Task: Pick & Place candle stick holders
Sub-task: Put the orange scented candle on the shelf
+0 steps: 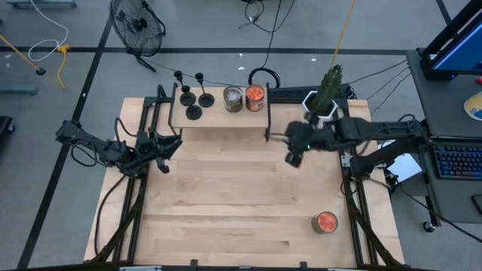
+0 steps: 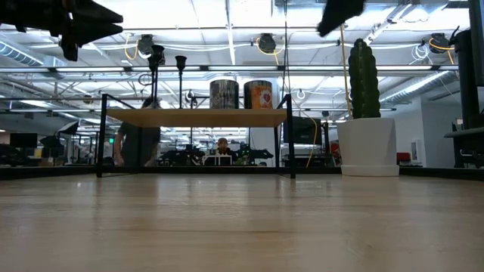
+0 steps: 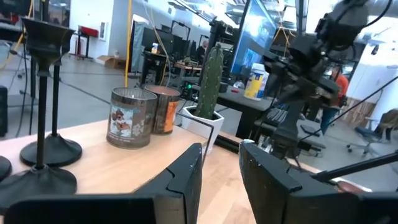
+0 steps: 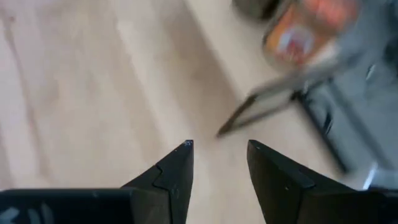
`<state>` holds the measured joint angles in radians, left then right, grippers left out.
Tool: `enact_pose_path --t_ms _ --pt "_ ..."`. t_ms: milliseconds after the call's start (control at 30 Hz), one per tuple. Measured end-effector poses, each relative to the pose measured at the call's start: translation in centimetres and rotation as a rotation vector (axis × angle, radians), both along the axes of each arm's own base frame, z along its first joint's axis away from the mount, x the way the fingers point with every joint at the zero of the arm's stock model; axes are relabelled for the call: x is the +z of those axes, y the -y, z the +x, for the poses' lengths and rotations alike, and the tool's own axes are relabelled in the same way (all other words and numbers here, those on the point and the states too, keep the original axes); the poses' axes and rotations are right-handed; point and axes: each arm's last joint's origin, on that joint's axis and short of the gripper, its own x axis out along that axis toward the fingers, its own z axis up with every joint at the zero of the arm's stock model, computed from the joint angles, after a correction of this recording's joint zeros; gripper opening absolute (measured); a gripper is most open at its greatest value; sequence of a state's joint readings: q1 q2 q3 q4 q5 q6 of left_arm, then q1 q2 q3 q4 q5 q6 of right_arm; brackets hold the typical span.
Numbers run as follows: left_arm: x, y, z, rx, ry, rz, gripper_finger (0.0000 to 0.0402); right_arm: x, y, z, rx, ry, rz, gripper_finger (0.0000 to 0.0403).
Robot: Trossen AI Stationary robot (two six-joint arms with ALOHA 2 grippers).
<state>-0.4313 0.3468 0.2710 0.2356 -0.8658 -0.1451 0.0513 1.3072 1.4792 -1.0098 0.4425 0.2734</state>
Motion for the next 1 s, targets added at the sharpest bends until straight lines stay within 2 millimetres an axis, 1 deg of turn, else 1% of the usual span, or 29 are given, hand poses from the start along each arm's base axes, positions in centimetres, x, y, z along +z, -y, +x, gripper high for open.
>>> enact_pose_path --t_ms 133,267,367,500,700,867,1000 --pt "0.0 0.0 0.0 0.005 -0.023 0.048 0.0113 -1.2 -2.1 -2.0 -0.085 -0.139 0.184 0.0142" --pt "0.0 0.0 0.0 0.007 -0.033 0.070 0.0113 -1.9 -3.5 -3.5 -0.167 -0.282 0.401 0.0142" --pt "0.0 0.0 0.0 0.008 -0.037 0.079 0.0113 -2.1 -4.6 -4.3 -0.184 -0.349 0.483 0.0142" --pt "0.0 0.0 0.0 0.008 -0.037 0.079 0.0113 -2.4 -6.5 -5.6 -0.191 -0.431 0.526 0.0141" --pt "0.0 0.0 0.0 0.007 -0.037 0.078 0.0113 -3.3 -9.6 -7.2 -0.188 -0.484 0.520 0.0141" --pt "0.0 0.0 0.0 0.006 -0.036 0.077 0.0113 -4.7 -11.7 -8.9 -0.219 -0.566 0.534 0.0141" --pt "0.0 0.0 0.0 0.005 -0.035 0.076 0.0113 -6.4 -13.0 -10.0 -0.254 -0.612 0.526 0.0141"
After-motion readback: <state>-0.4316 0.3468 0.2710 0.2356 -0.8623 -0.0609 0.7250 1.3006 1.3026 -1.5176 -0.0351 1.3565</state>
